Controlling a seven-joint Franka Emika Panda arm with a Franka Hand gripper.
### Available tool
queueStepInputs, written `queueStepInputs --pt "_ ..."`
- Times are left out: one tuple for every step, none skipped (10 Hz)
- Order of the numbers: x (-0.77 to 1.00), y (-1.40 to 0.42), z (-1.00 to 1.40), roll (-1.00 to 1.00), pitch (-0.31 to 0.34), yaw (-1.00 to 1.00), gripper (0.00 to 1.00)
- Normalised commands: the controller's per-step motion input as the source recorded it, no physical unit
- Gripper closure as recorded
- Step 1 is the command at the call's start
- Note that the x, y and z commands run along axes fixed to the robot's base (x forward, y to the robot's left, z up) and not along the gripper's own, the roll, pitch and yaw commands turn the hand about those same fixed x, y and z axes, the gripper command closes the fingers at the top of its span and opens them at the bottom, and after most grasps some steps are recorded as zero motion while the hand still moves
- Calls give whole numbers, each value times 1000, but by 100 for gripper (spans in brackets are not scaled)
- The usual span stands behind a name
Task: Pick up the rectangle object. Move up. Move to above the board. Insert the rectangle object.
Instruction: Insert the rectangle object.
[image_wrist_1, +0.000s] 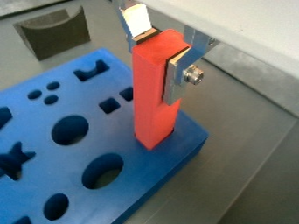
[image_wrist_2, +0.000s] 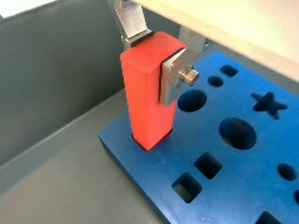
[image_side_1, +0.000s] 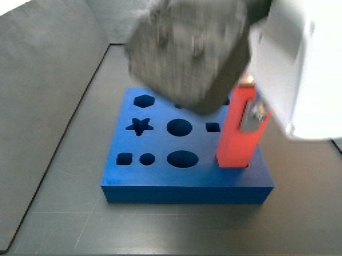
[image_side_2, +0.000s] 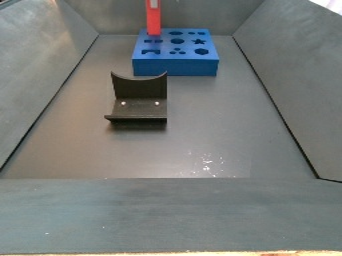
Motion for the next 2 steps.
queueStepInputs --pt "0 0 0 0 0 0 0" --pt "0 0 0 0 0 0 0"
